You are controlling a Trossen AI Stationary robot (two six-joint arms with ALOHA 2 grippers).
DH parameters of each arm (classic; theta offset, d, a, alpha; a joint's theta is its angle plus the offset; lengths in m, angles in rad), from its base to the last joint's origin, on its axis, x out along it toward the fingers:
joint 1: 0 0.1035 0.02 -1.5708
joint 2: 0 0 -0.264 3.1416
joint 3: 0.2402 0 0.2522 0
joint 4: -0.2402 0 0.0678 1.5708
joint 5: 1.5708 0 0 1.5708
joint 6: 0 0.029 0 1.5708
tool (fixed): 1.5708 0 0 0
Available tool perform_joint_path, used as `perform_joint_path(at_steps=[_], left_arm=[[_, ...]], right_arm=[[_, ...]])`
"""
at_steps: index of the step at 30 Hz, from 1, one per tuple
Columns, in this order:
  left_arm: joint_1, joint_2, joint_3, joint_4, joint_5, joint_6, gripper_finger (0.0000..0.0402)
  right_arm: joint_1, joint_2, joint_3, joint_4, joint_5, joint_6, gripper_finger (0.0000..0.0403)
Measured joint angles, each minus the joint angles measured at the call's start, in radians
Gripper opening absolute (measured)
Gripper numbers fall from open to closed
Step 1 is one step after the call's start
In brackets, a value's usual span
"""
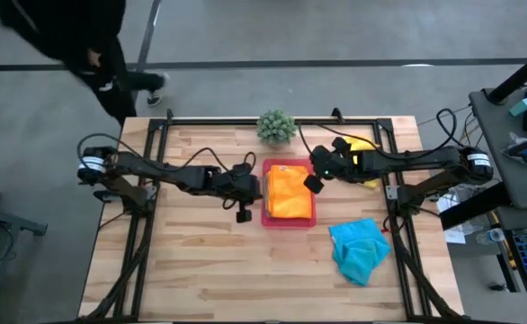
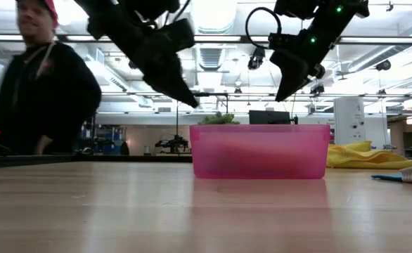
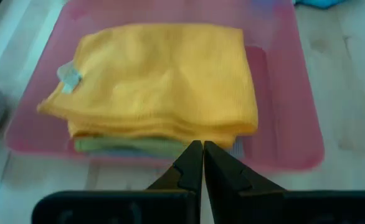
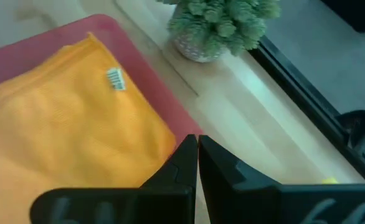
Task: Fold microfiber towels
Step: Fold the yellow towel
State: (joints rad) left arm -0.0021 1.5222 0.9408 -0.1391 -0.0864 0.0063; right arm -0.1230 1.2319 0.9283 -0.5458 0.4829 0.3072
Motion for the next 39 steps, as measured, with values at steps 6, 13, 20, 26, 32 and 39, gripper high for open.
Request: perform_joint_path(at_steps=[6,13,20,26,32,39], left_arm=[[0.0,-0.082,-0.076,0.001,0.0,-0.001,0.0002],[0.0,-0.149,-0.12,0.004,-0.002,-0.009,0.0002],[0.0,-0.175,-0.14,0.009,-0.05,-0.027,0.0002],[0.0,-0.174,-0.142,0.01,-0.051,-0.028,0.0002],[0.0,-0.174,-0.144,0.023,-0.053,-0.028,0.0002],[0.0,-0.173,-0.145,0.026,-0.053,-0.029,0.0002]], right_arm=[[-0.053,0.0,0.0,-0.057,0.046,0.061,0.0009],[-0.166,0.0,0.0,-0.256,0.071,0.277,0.0009],[-0.246,0.0,0.0,-0.309,0.035,0.351,0.0018],[-0.28,0.017,-0.002,-0.327,0.014,0.387,0.0071],[-0.338,0.086,-0.013,-0.327,0.059,0.407,0.0134],[-0.397,0.176,-0.042,-0.27,0.077,0.381,0.0173]])
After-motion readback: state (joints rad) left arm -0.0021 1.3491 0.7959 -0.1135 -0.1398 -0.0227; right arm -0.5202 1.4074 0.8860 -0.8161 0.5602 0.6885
